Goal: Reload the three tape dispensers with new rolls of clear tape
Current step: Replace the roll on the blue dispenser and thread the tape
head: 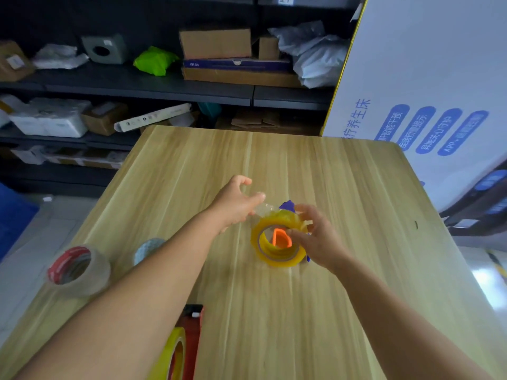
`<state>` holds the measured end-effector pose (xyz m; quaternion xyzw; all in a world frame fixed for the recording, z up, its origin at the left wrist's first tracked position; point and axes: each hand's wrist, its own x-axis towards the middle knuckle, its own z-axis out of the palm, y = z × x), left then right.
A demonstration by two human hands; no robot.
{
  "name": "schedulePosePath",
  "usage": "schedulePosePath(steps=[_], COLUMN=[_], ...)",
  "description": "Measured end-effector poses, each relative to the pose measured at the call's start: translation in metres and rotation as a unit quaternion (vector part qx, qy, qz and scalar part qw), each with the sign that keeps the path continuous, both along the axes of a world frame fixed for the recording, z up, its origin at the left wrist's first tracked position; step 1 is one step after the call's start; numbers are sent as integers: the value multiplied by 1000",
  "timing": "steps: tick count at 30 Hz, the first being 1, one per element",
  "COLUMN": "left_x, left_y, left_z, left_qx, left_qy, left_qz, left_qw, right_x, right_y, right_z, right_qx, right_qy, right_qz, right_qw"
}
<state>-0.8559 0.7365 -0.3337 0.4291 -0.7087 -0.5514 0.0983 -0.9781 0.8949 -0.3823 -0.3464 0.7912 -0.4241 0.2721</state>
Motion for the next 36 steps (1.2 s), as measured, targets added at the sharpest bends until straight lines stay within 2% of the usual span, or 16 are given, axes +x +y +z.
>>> schedulePosePath(steps=[4,9,13,18,22,28,30,33,36], left_x=[-5,-5,-10,-11,-13,-22,-26,-29,-27], left_y=[-4,-8,-14,-10,-5,-2,-4,-3,1], left_z=[-16,-43,-56,-60,-68,-87,-92,-98,-107], left_qx=[-47,61,77,186,241,246,236,224,206], left_qy=[-83,-97,-87,-101,-76,-65,-62,-77,-103], left_qz=[-6,44,85,36,30,83,95,89,89], left_qw=[995,992,990,977,967,964,965,967,969], right_x=[-5,-8,-12,-16,-18,-15,-17,-21,-19], right_y=[4,5,1,-14,-28,-39,-42,-42,-34], right_z=[-4,-7,-15,-19,-18,-26,-35,-46,-54], right_qx=[12,15,66,112,157,168,154,123,112], right_qy=[7,3,32,57,89,111,146,149,216], right_qz=[12,10,-4,-7,-5,12,-1,-18,-10], right_qw=[1000,1000,997,992,984,979,977,981,970])
